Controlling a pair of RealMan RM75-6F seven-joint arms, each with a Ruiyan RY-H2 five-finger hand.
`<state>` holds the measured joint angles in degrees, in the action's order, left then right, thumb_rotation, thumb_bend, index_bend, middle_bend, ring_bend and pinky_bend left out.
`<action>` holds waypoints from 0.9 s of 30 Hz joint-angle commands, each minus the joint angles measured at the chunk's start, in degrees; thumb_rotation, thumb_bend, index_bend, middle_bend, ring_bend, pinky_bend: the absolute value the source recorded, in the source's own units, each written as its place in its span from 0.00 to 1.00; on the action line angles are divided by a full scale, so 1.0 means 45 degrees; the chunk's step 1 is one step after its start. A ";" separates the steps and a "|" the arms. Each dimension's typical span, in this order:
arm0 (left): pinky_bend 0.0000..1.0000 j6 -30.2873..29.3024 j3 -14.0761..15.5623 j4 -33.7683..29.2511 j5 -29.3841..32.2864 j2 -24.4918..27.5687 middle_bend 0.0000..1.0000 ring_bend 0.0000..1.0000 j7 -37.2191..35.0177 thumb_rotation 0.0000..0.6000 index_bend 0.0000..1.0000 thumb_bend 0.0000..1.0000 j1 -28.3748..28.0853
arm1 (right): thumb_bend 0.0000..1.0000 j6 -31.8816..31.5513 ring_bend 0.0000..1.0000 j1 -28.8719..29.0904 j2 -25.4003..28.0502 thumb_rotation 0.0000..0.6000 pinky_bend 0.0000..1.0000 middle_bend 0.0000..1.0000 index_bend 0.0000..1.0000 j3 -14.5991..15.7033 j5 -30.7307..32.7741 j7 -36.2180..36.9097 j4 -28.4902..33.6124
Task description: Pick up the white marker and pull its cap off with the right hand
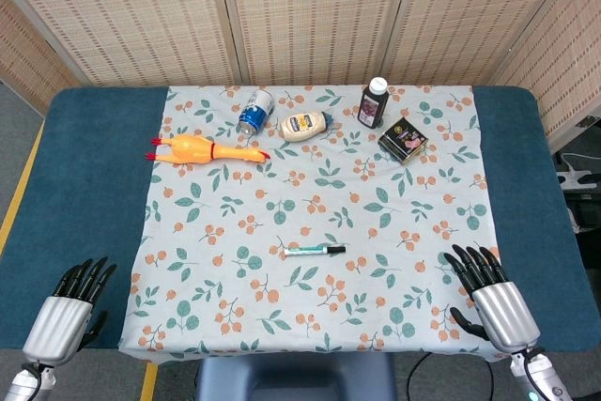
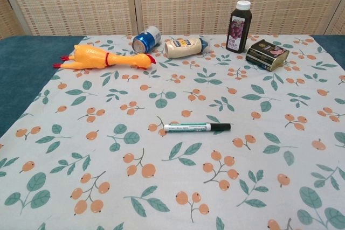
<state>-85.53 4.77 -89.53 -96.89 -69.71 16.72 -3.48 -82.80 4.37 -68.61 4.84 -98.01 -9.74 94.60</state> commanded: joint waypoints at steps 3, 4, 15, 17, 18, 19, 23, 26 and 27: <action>0.13 0.0112 0.0034 0.0047 -0.0033 -0.0090 0.00 0.00 0.0044 1.00 0.00 0.43 -0.0038 | 0.20 0.0082 0.00 0.0038 -0.0009 0.92 0.00 0.00 0.00 -0.0008 0.0039 0.0059 0.0005; 0.14 0.0142 0.0041 0.0064 -0.0094 -0.0145 0.00 0.00 0.0065 1.00 0.00 0.43 -0.0073 | 0.20 0.0063 0.00 0.0032 0.0004 0.92 0.00 0.00 0.00 -0.0010 0.0030 0.0056 0.0013; 1.00 0.0640 -0.0602 0.0846 -0.2252 -0.3402 0.99 0.99 0.1265 1.00 0.29 0.44 -0.1629 | 0.20 0.0393 0.00 0.0139 -0.0223 0.93 0.00 0.00 0.00 -0.0111 0.0306 -0.0112 -0.0155; 1.00 0.1641 -0.0777 0.0620 -0.1935 -0.3981 1.00 1.00 0.1299 1.00 0.33 0.44 -0.2158 | 0.20 0.0430 0.00 0.0148 -0.0267 0.92 0.00 0.00 0.00 -0.0119 0.0344 -0.0149 -0.0185; 1.00 0.2127 -0.0893 0.0488 -0.1660 -0.4207 1.00 1.00 0.1334 1.00 0.35 0.44 -0.2376 | 0.20 0.0438 0.00 0.0148 -0.0287 0.92 0.00 0.00 0.00 -0.0130 0.0369 -0.0179 -0.0202; 1.00 0.2621 -0.1020 0.0351 -0.1325 -0.4396 1.00 1.00 0.1379 1.00 0.36 0.44 -0.2579 | 0.20 0.0444 0.00 0.0145 -0.0306 0.92 0.00 0.00 0.00 -0.0140 0.0398 -0.0204 -0.0221; 1.00 0.4193 -0.1757 -0.0339 0.0308 -0.5368 1.00 1.00 0.1812 1.00 0.39 0.44 -0.3269 | 0.20 0.0514 0.00 0.0157 -0.0367 0.92 0.00 0.00 0.00 -0.0218 0.0594 -0.0259 -0.0308; 1.00 0.4409 -0.2160 -0.0495 0.0887 -0.6215 1.00 1.00 0.2335 1.00 0.41 0.44 -0.3559 | 0.20 0.0635 0.00 0.0188 -0.0408 0.92 0.00 0.00 0.00 -0.0285 0.0798 -0.0282 -0.0391; 1.00 0.4459 -0.2262 -0.0478 0.1021 -0.6490 1.00 1.00 0.2488 1.00 0.42 0.44 -0.3657 | 0.20 0.0691 0.00 0.0204 -0.0424 0.92 0.00 0.00 0.00 -0.0298 0.0861 -0.0279 -0.0416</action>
<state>-67.39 -3.13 -90.48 -95.21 -95.26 25.48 -17.77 -79.88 5.21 -70.43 3.59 -94.32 -10.97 92.85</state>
